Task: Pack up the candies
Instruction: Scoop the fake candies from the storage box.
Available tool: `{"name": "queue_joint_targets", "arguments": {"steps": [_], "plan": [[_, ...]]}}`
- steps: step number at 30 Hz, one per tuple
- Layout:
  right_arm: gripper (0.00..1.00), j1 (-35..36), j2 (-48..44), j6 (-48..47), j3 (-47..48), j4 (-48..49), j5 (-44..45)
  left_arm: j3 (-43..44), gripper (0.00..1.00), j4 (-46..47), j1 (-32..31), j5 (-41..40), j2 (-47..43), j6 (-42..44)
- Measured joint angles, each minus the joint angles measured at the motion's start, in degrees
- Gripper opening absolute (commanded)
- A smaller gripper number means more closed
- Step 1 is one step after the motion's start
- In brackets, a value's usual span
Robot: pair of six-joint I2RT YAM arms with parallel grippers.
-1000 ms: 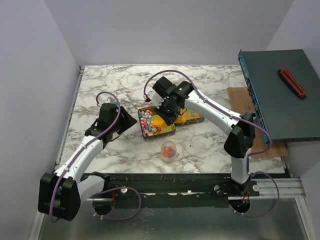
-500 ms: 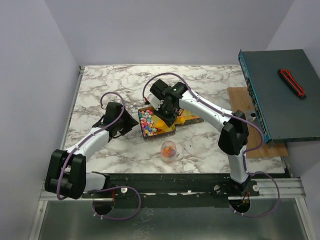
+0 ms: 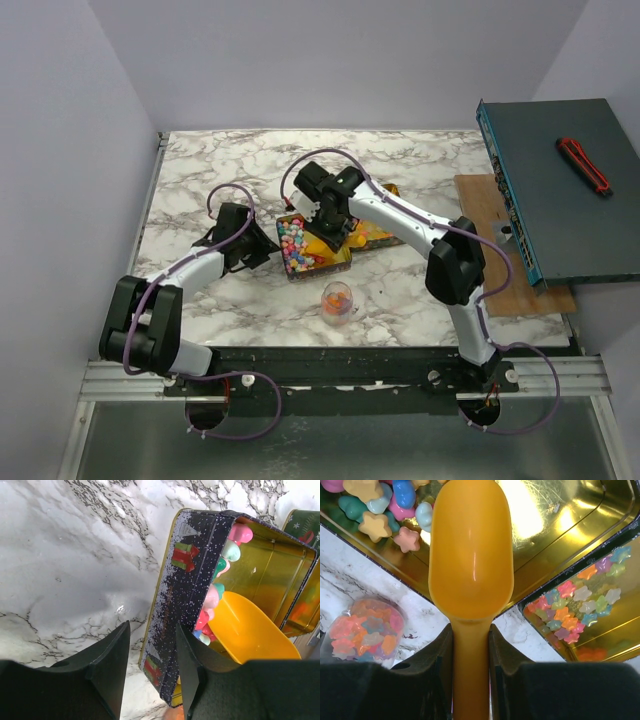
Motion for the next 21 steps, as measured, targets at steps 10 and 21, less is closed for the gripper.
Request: {"name": "queue_joint_targets", "arguments": {"steps": [10, 21], "plan": [[0.01, 0.8, 0.9, -3.6, -0.7, 3.9, 0.0, 1.7, 0.35, 0.6, 0.3, 1.4, 1.8, 0.6], [0.01, 1.2, 0.8, -6.8, -6.9, 12.8, 0.3, 3.2, 0.32, 1.2, 0.4, 3.0, 3.7, 2.5]]}}
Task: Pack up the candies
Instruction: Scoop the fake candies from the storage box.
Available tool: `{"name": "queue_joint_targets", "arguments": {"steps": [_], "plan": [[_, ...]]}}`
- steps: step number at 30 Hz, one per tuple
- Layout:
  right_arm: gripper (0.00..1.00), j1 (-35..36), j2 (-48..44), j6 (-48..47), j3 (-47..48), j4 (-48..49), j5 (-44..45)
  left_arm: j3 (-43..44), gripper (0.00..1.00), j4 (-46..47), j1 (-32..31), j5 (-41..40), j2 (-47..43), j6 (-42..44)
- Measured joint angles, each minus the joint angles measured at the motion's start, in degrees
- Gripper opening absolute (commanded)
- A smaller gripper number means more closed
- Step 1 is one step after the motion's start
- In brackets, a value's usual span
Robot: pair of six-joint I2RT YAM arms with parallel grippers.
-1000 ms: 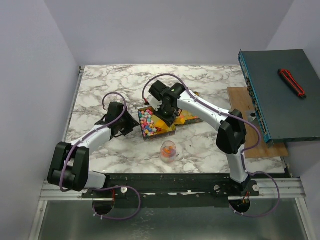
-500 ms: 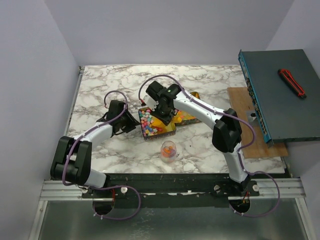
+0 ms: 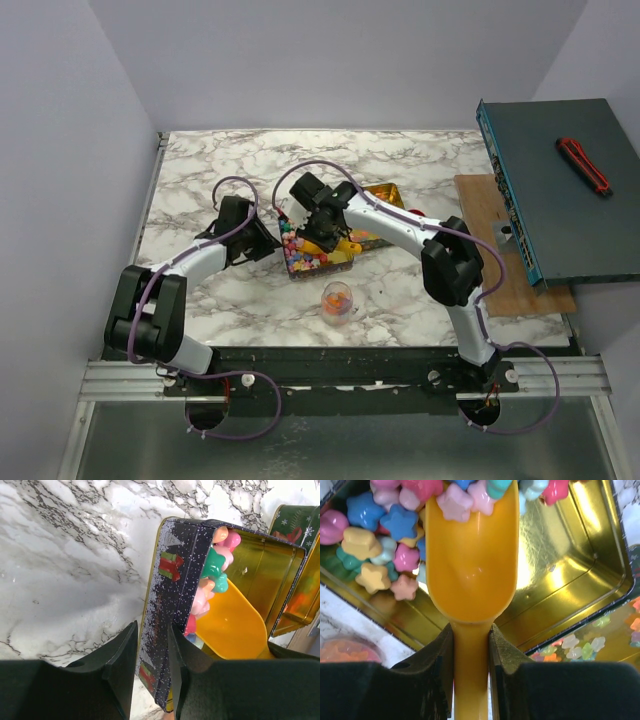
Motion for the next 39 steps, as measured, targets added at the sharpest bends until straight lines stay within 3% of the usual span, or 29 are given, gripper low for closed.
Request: {"name": "queue_joint_targets", "arguments": {"steps": [19, 39], "plan": [[0.01, 0.1, -5.9, 6.4, -17.1, 22.3, 1.0, 0.8, 0.31, 0.0, -0.3, 0.2, 0.5, 2.9], [0.00, -1.3, -17.3, 9.0, -37.2, 41.0, 1.4, 1.2, 0.37, -1.0, -0.9, 0.6, 0.5, 5.1]]}}
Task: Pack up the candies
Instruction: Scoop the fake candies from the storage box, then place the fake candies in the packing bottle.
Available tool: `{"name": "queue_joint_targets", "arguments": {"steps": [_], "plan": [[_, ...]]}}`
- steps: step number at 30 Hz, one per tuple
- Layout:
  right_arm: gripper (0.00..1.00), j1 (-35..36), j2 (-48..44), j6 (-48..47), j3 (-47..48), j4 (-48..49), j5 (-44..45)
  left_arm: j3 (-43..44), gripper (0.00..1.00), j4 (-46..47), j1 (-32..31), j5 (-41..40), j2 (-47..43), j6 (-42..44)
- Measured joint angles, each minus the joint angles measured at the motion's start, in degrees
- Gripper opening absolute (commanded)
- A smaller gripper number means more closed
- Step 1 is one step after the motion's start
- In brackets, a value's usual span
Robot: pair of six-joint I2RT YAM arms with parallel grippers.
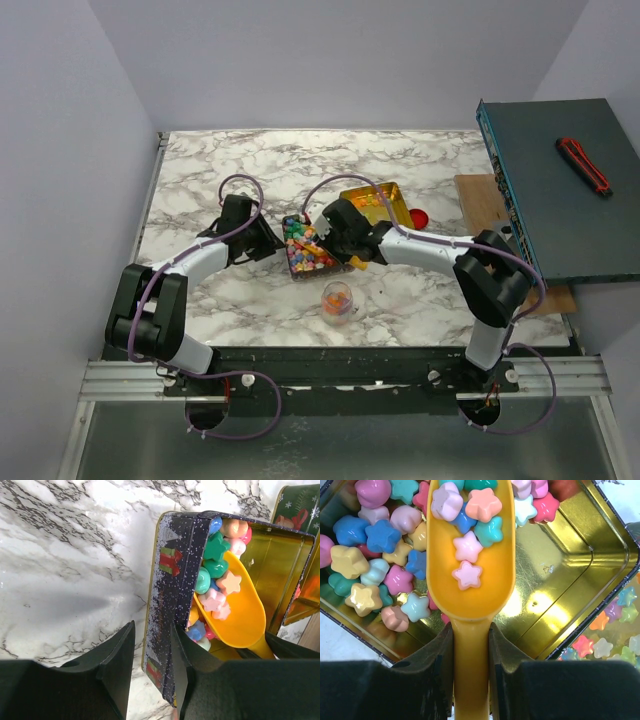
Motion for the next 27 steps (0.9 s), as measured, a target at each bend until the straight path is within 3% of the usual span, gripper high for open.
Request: {"name": "queue_joint_targets", "arguments": {"steps": [12, 27], "plan": [[0.00, 0.0, -6.3, -0.6, -9.4, 8.8, 0.2, 3.8, 0.44, -3.4, -0.1, 3.7, -0.7, 1.5], [0.01, 0.0, -15.0, -1.1, -12.5, 11.5, 0.7, 8.8, 0.54, -11.9, 2.5, 6.3, -9.2, 6.6]]}}
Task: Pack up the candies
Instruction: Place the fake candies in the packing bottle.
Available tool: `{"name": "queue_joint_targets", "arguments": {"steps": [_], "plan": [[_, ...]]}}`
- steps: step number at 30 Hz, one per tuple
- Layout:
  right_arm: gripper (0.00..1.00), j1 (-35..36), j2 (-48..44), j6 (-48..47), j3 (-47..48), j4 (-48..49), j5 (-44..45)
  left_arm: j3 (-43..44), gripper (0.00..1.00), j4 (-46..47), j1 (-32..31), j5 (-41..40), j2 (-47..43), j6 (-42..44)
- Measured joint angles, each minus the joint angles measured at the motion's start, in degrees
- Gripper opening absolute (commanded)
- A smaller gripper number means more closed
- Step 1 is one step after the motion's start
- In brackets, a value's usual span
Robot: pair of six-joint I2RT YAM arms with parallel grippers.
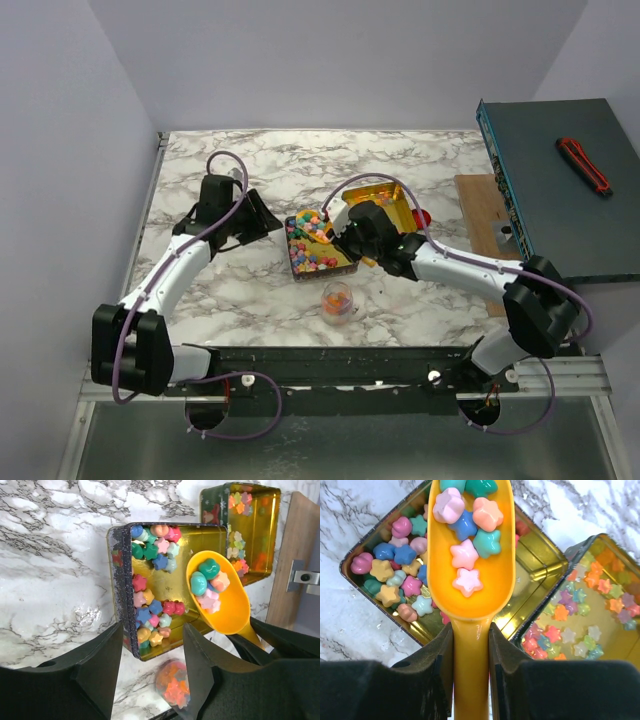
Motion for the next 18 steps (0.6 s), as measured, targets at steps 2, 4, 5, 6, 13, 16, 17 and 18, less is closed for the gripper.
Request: {"name": "queue_joint_targets", "arguments": {"steps": [2, 4, 5, 6, 13, 16, 17, 18], "plan": [[0.01, 0.0, -2.0, 0.0, 0.0, -1.0, 0.2, 0.3, 0.55, -1.1, 0.6, 0.9, -1.7, 1.2], [0.01, 0.0, -4.0, 0.0, 0.0, -2.0, 0.4, 0.6, 0.56, -2.2, 1.2, 2.2, -3.7, 2.3], [0.01, 0.0, -4.9, 0.0, 0.0, -2.5, 0.6, 0.7, 0.57, -2.6, 1.2, 2.6, -4.4, 2.7], [0.01, 0.1, -5.8, 0.0, 0.0, -3.1, 0.8, 0.7, 0.57, -3.3, 1.3, 3.3, -5.6, 3.3], [0.01, 3.0, -12.5, 0.4, 1.6, -11.4, 4.1, -0.3, 0.57, -4.9, 1.3, 6.9, -12.0, 6.1], [0.01, 5.0, -15.6, 1.2, 2.9, -15.2, 5.2, -1.5, 0.58, -5.7, 1.3, 7.9, -14.3, 7.2], [0.01, 5.7, -16.7, 1.6, 3.3, -16.5, 5.5, -2.1, 0.58, -5.9, 1.3, 8.2, -15.0, 7.7], [0.01, 6.3, -17.7, 2.0, 3.8, -18.0, 6.0, -2.6, 0.58, -6.4, 1.3, 8.4, -15.8, 8.1]]}}
